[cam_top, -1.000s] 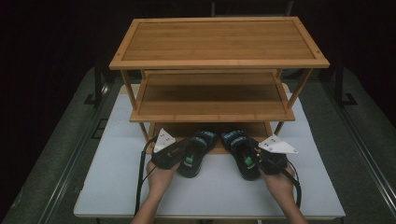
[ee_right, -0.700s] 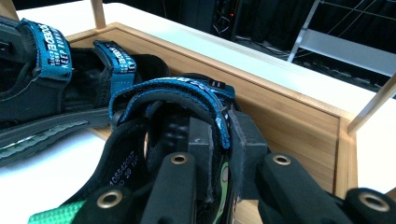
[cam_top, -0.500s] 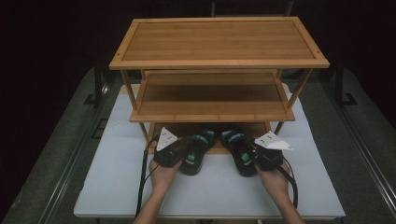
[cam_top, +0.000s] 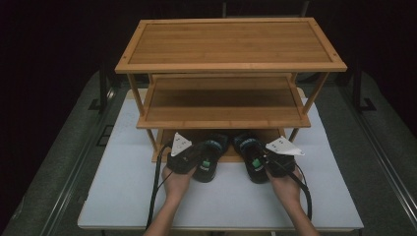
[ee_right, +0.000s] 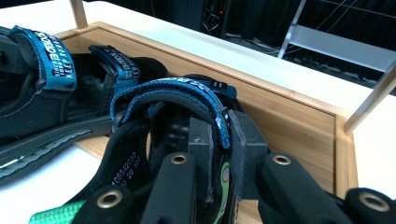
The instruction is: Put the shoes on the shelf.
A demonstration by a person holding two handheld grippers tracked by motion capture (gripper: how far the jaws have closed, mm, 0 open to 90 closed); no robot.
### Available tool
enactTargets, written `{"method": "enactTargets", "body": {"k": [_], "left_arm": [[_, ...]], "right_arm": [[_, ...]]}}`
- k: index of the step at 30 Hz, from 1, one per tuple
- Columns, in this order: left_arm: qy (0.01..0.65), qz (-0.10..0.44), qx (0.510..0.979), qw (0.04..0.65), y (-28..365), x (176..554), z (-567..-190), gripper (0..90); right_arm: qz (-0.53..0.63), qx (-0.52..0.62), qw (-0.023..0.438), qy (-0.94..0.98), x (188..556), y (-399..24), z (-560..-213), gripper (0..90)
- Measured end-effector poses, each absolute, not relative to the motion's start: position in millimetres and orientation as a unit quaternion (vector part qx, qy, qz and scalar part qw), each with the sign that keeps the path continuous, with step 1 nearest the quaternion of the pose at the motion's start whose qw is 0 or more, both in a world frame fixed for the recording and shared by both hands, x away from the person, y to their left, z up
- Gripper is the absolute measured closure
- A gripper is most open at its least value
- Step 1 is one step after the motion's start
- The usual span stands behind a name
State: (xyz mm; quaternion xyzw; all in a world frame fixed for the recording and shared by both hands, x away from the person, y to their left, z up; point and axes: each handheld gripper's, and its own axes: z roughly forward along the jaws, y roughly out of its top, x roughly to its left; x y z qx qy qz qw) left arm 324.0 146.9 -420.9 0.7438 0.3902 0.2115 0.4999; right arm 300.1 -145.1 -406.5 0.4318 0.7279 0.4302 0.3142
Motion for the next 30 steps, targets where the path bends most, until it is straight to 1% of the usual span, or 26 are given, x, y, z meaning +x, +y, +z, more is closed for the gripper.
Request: {"method": "enactTargets", "body": {"k": [13,16,19,24,30], "left_arm": [[0.404,0.2,0.737,0.504,147.0,330.4,-423.3,76.0],[0.401,0.195,0.738,0.507,147.4,331.5,-423.1,72.6],[0.396,0.196,0.743,0.502,147.0,331.5,-422.3,64.5],[0.386,0.197,0.752,0.497,147.4,329.1,-420.0,61.7],[0.375,0.198,0.758,0.495,148.0,326.3,-417.2,58.3]], "right_arm": [[0.422,0.438,0.307,0.732,310.6,-139.7,-412.9,78.4],[0.421,0.437,0.305,0.734,311.9,-140.8,-412.7,76.5],[0.42,0.442,0.302,0.733,312.8,-142.6,-412.4,74.2],[0.418,0.44,0.305,0.734,311.5,-146.7,-410.7,68.7],[0.416,0.435,0.3,0.74,308.1,-150.2,-408.1,65.3]]}}
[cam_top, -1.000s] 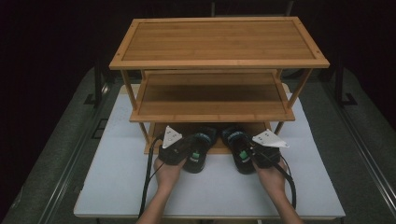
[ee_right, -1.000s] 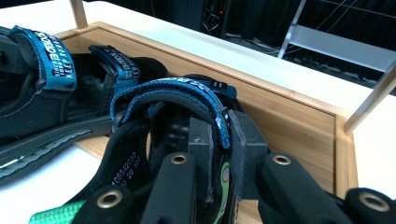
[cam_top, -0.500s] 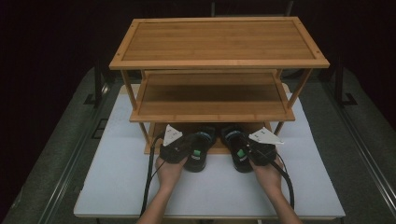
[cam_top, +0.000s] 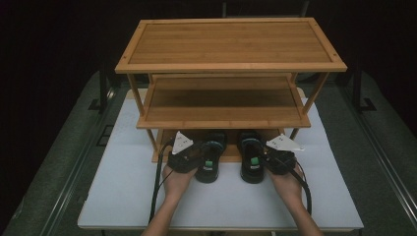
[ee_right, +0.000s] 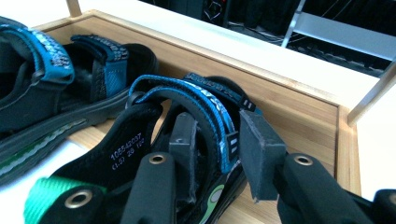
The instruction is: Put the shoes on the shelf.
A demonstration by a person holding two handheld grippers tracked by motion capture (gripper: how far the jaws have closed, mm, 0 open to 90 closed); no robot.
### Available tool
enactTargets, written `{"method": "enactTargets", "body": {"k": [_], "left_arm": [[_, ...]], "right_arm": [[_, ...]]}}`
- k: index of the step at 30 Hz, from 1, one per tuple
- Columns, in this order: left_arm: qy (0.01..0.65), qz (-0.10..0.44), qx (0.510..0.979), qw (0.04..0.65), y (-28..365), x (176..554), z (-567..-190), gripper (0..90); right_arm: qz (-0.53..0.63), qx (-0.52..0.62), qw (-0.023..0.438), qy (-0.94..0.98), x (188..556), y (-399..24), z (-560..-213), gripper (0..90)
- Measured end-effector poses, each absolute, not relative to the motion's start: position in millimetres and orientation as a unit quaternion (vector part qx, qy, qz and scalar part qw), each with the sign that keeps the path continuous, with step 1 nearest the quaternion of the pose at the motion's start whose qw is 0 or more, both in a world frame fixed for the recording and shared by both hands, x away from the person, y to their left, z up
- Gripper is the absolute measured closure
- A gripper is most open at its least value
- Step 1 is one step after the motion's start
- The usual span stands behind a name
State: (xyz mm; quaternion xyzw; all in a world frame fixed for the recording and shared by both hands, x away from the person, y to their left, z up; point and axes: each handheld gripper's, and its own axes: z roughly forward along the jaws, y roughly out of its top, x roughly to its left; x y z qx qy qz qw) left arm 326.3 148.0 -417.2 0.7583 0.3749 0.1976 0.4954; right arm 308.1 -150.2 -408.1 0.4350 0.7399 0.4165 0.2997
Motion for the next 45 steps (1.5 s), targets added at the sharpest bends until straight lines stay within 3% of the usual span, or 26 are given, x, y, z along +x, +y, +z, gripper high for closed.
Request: {"method": "enactTargets", "body": {"k": [9,20,26,29,32,45], "left_arm": [[0.368,0.187,0.764,0.495,149.2,328.7,-418.9,72.4],[0.379,0.171,0.749,0.516,152.4,328.8,-421.8,73.6],[0.368,0.187,0.757,0.506,153.7,326.5,-420.5,71.8],[0.364,0.191,0.76,0.503,153.4,324.8,-419.4,68.8],[0.36,0.195,0.763,0.501,153.9,322.4,-417.4,64.8],[0.33,0.196,0.768,0.512,160.8,303.1,-407.3,55.2]], "right_arm": [[0.413,0.43,0.287,0.75,311.3,-144.7,-410.7,75.1],[0.446,0.429,0.265,0.74,312.1,-145.6,-409.3,76.2],[0.426,0.421,0.28,0.75,314.0,-147.5,-411.0,75.1],[0.426,0.416,0.278,0.754,312.7,-148.8,-410.1,72.2],[0.426,0.41,0.284,0.755,310.6,-150.1,-408.3,63.0],[0.449,0.404,0.262,0.752,295.1,-161.5,-399.7,49.5]]}}
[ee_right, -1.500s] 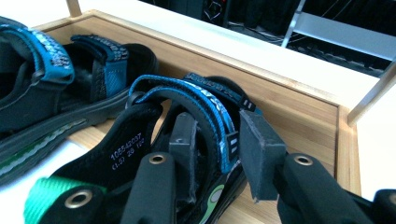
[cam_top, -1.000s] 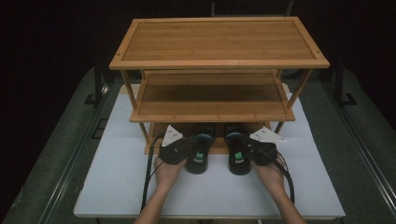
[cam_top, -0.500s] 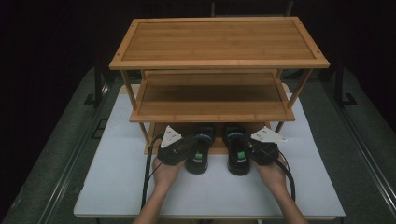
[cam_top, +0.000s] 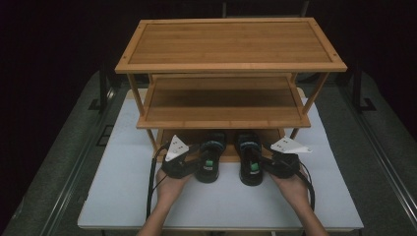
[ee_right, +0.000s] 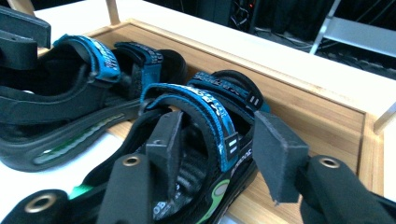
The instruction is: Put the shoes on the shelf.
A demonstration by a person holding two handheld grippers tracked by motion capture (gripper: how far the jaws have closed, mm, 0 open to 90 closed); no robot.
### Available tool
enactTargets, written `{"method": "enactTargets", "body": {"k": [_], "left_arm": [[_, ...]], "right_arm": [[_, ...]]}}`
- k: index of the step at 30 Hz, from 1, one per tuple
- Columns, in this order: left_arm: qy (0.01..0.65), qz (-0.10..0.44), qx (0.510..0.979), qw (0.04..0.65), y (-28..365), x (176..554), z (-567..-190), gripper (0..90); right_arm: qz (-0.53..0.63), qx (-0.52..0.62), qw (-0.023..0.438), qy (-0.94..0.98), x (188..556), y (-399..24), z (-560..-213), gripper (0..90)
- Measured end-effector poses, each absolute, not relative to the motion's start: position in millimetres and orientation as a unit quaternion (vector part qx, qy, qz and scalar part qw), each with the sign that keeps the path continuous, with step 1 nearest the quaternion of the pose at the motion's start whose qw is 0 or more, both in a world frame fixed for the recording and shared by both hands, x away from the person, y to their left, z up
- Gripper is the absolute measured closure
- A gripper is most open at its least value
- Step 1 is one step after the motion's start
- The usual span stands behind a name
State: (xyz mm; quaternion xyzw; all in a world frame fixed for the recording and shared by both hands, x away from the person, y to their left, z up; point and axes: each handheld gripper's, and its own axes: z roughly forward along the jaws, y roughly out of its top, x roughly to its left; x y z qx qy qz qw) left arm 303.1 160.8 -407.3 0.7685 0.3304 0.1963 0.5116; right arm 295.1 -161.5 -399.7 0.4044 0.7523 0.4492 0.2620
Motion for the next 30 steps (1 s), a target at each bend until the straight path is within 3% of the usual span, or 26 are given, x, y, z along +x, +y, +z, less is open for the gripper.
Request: {"method": "enactTargets", "body": {"k": [12,25,30], "left_arm": [[0.307,0.19,0.775,0.519,174.4,272.7,-400.6,43.4],[0.304,0.165,0.809,0.476,162.7,265.6,-432.5,27.9],[0.309,0.161,0.817,0.46,161.4,269.0,-440.4,27.2]], "right_arm": [[0.491,0.378,0.227,0.751,253.2,-185.6,-390.9,36.5],[0.437,0.369,0.195,0.797,237.3,-174.0,-430.6,28.1],[0.41,0.382,0.184,0.807,240.7,-168.4,-438.4,23.7]]}}
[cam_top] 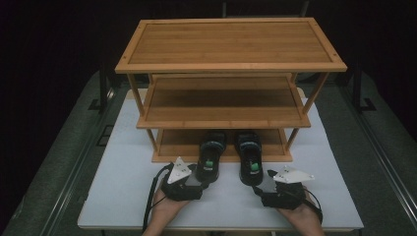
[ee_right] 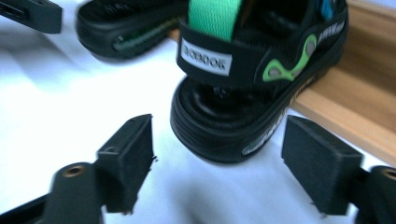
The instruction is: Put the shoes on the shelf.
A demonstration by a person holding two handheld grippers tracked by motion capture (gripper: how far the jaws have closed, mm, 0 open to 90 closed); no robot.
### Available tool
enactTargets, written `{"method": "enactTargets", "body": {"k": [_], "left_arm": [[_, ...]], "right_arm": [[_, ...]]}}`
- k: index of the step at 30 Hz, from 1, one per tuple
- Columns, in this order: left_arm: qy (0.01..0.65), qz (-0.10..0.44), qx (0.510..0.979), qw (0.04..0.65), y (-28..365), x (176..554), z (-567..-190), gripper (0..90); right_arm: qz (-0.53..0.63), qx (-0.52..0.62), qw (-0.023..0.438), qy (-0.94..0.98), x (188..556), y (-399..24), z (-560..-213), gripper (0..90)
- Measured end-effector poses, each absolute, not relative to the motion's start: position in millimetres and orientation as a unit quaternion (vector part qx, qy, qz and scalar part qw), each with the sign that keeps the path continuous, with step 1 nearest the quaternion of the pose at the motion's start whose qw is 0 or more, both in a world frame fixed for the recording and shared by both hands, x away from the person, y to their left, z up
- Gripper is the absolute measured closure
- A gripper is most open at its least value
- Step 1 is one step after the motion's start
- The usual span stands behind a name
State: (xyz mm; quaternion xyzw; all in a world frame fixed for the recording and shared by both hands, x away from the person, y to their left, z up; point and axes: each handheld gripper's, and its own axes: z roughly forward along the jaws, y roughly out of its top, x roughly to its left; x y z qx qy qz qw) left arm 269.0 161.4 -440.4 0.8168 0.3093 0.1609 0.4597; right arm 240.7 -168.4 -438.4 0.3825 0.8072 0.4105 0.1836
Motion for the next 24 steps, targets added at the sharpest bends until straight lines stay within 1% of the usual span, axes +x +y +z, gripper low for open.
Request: {"method": "enactTargets", "body": {"k": [4,6,11,13,17,18,20,22,24], "left_arm": [[0.311,0.158,0.82,0.454,159.9,272.3,-442.6,27.1],[0.31,0.158,0.823,0.449,159.0,274.3,-443.1,27.1],[0.316,0.155,0.824,0.445,157.2,278.4,-444.1,27.7],[0.318,0.157,0.822,0.446,157.6,279.2,-444.5,29.9],[0.321,0.154,0.821,0.447,157.3,280.6,-445.2,29.6],[0.32,0.155,0.821,0.447,157.2,280.4,-445.3,29.7],[0.319,0.156,0.821,0.447,156.9,280.2,-445.4,29.8],[0.32,0.155,0.82,0.448,157.1,280.5,-445.2,29.9],[0.319,0.154,0.82,0.449,157.4,280.9,-445.1,29.9]], "right_arm": [[0.396,0.38,0.175,0.817,244.2,-165.2,-442.7,23.7],[0.389,0.382,0.173,0.82,246.5,-163.2,-443.8,21.6],[0.38,0.385,0.178,0.822,252.2,-159.6,-445.6,21.5],[0.376,0.384,0.182,0.823,252.9,-157.7,-446.3,21.6],[0.369,0.387,0.193,0.823,256.5,-156.9,-447.5,24.2],[0.369,0.388,0.193,0.822,257.5,-157.3,-447.6,26.3],[0.371,0.384,0.19,0.824,259.3,-157.6,-447.8,27.0],[0.373,0.376,0.187,0.827,259.6,-157.2,-447.2,30.2],[0.372,0.374,0.184,0.829,260.8,-157.7,-446.1,30.2]]}}
